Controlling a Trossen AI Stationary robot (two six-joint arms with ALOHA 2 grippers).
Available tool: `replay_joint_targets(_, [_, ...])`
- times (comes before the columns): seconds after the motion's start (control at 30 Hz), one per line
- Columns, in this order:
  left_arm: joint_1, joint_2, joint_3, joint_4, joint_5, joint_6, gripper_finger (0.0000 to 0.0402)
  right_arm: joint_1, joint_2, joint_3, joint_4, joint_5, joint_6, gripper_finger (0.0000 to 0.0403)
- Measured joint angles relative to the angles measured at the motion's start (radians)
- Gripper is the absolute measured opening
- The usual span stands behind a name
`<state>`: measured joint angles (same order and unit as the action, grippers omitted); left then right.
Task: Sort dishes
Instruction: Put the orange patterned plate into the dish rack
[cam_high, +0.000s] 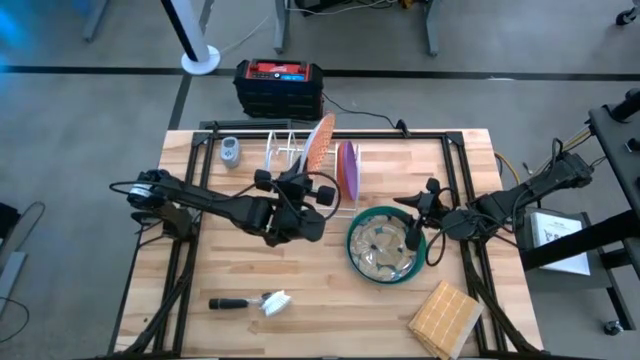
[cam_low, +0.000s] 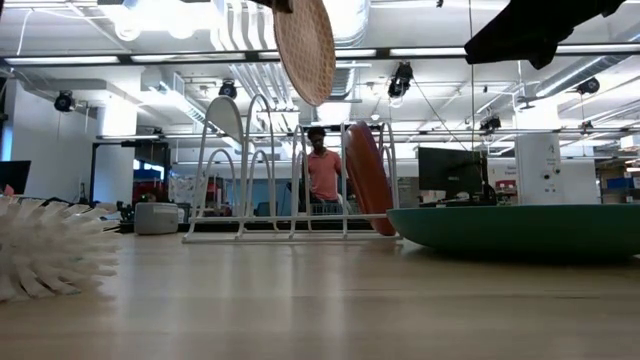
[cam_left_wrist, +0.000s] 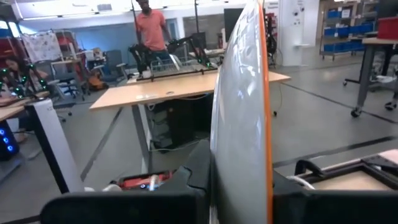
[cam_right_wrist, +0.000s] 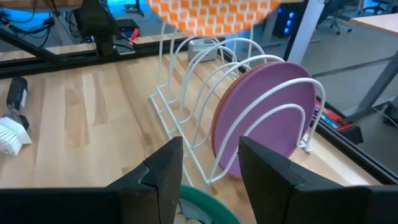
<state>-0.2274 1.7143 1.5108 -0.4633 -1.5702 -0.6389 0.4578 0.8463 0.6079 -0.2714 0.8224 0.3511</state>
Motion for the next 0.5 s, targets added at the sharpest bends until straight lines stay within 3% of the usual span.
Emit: replay_joint_targets(0.5, [0.038, 0.090, -0.001, 0.008, -0.001, -0.069, 0.0020, 0.000, 0.000, -0.003, -0.008, 0.000, -0.004, 0.0135])
